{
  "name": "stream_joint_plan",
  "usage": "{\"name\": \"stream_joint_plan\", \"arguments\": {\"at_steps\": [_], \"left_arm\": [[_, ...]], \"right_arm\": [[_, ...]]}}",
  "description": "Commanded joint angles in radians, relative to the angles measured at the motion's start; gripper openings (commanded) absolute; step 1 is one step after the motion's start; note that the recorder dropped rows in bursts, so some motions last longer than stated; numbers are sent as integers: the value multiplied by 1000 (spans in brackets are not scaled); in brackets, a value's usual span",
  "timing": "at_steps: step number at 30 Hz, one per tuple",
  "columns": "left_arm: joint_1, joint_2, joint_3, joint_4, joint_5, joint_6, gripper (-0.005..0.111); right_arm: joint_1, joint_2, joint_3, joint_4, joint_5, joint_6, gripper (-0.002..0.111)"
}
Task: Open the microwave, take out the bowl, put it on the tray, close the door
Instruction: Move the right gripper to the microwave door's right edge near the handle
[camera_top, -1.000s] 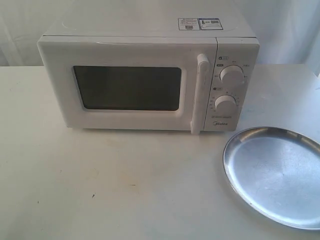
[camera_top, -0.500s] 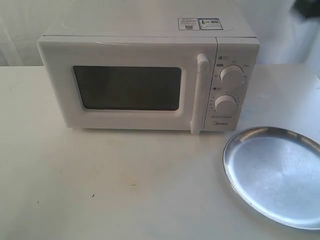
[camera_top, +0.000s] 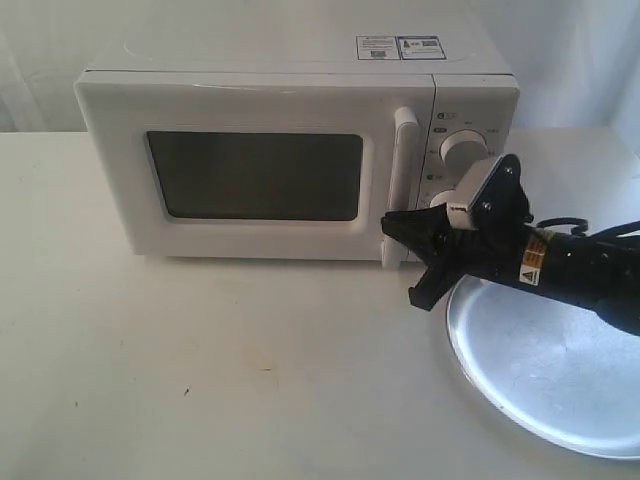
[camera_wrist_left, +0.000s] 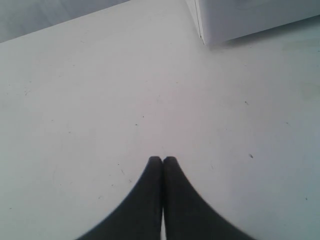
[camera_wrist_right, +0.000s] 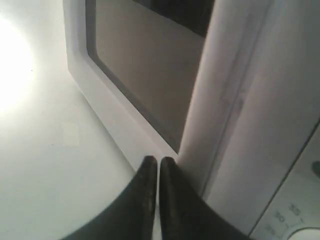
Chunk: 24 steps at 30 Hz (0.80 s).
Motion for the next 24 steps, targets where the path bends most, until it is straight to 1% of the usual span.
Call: {"name": "stream_joint_plan", "arguments": {"at_steps": [1, 4, 7, 8, 10, 12, 14, 16, 17, 18, 21, 23, 24], "left_arm": [[-4, -3, 2, -4, -1, -5, 0], [-4, -3, 2, -4, -1, -5, 0], [-4, -3, 2, -4, -1, -5, 0], [-4, -3, 2, -4, -1, -5, 0], [-4, -3, 2, -4, -1, -5, 0], [-4, -3, 2, -4, -1, -5, 0], [-4, -3, 2, -4, -1, -5, 0], [-4, -3, 2, -4, -1, -5, 0], [-4, -3, 2, -4, -1, -5, 0], [-4, -3, 2, -4, -1, -5, 0], [-4, -3, 2, -4, -1, -5, 0], [-4, -3, 2, -4, -1, -5, 0], [-4, -3, 2, -4, -1, -5, 0]], "right_arm": [[-11, 41, -5, 157, -9, -139, 19], [-11, 38, -3, 153, -65, -147, 42], [-11, 12, 23, 145, -43, -66, 65], [-11, -3, 36, 148, -16, -36, 69], [-11, -38, 59, 174, 70, -26, 68], [-11, -77, 78, 263, 175, -36, 63], [-11, -111, 85, 312, 202, -68, 60], [-8, -139, 86, 313, 162, -100, 60], [-8, -140, 72, 313, 98, -107, 60], [-2, -136, 54, 313, 81, -104, 60], [48, -111, -43, 288, 178, -5, 59], [80, -97, -71, 218, 200, 11, 53], [108, -89, -86, 182, 213, 11, 48]]}}
